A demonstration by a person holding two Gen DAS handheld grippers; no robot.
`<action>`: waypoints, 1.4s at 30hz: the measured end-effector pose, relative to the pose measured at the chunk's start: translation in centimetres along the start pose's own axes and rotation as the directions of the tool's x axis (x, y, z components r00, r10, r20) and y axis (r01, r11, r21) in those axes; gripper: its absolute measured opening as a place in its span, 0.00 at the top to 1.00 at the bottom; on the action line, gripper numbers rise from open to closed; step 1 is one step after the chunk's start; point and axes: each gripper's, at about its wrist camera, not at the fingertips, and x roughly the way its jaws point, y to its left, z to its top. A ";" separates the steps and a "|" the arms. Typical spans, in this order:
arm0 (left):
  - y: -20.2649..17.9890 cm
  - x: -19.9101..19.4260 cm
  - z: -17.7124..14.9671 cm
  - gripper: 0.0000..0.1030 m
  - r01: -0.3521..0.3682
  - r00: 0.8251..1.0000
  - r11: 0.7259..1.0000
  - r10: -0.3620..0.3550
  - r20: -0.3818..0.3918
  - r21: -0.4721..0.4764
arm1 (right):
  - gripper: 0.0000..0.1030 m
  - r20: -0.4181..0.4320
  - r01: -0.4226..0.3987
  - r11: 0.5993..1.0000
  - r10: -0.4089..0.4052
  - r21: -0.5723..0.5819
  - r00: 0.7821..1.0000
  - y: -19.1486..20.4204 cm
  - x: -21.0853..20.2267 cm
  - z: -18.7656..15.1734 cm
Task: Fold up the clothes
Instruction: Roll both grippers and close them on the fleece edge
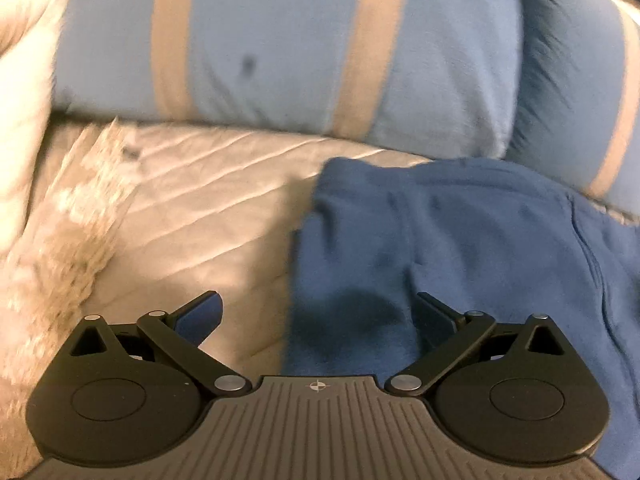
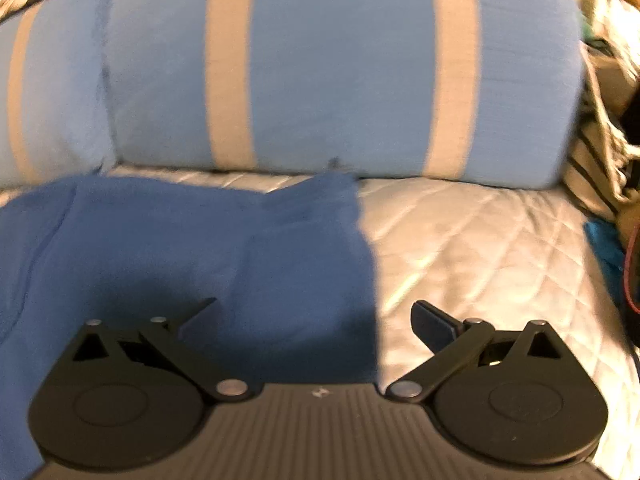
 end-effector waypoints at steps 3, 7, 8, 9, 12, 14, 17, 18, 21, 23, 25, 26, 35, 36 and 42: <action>2.1 -0.3 0.6 0.00 0.102 0.993 0.992 -0.106 -0.046 -0.077 | 0.00 -0.058 -0.037 0.997 0.041 0.068 0.997 -2.8 -0.2 0.8; 4.3 0.4 0.6 0.00 0.238 0.960 0.956 -0.258 -0.108 -0.174 | 0.00 -0.117 -0.160 0.960 0.190 0.229 0.975 -6.7 0.1 1.0; 4.6 0.5 0.4 0.00 0.254 0.956 0.950 -0.275 -0.103 -0.179 | 0.00 -0.126 -0.191 0.943 0.232 0.272 0.965 -7.6 0.3 0.9; 4.8 0.6 0.3 0.00 0.269 0.952 0.946 -0.289 -0.096 -0.182 | 0.00 -0.132 -0.219 0.925 0.271 0.311 0.954 -8.4 0.4 0.8; 5.5 1.2 -0.1 0.00 0.305 0.938 0.928 -0.331 -0.099 -0.214 | 0.00 -0.131 -0.277 0.886 0.346 0.373 0.929 -9.6 0.8 0.3; 5.9 1.6 -0.3 0.00 0.328 0.928 0.915 -0.359 -0.101 -0.236 | 0.00 -0.134 -0.314 0.859 0.395 0.404 0.909 -10.0 1.2 -0.2; 6.3 2.9 -1.0 0.00 0.360 0.906 0.891 -0.405 -0.126 -0.275 | 0.00 -0.145 -0.358 0.827 0.457 0.434 0.878 -10.1 1.8 -0.8; 6.3 3.3 -1.2 0.00 0.371 0.901 0.887 -0.416 -0.127 -0.276 | 0.00 -0.151 -0.372 0.817 0.476 0.440 0.866 -10.0 2.0 -0.9; 6.3 4.0 -1.8 0.00 0.404 0.887 0.873 -0.447 -0.114 -0.274 | 0.00 -0.179 -0.401 0.797 0.522 0.452 0.834 -9.5 2.8 -1.5; 6.6 4.2 -2.0 0.00 0.431 0.877 0.856 -0.472 -0.092 -0.285 | 0.00 -0.186 -0.410 0.793 0.532 0.450 0.826 -9.1 3.2 -1.8; 7.2 4.4 -2.0 0.00 0.465 0.856 0.825 -0.511 -0.074 -0.321 | 0.00 -0.179 -0.424 0.784 0.546 0.454 0.818 -9.0 3.6 -2.0; 7.5 4.6 -1.9 0.00 0.485 0.842 0.805 -0.536 -0.068 -0.342 | 0.00 -0.170 -0.433 0.777 0.554 0.457 0.815 -9.0 3.7 -2.0; 8.6 6.5 -1.5 0.00 0.608 0.718 0.660 -0.694 -0.050 -0.441 | 0.01 -0.119 -0.515 0.702 0.640 0.492 0.759 -9.9 5.1 -1.9; 8.5 6.6 -1.4 0.00 0.615 0.710 0.654 -0.703 -0.052 -0.441 | 0.01 -0.117 -0.526 0.696 0.650 0.489 0.751 -9.9 5.2 -1.9; 7.3 7.4 -1.2 0.00 0.646 0.680 0.633 -0.731 -0.053 -0.427 | 0.03 -0.114 -0.566 0.673 0.686 0.476 0.719 -9.4 5.9 -1.6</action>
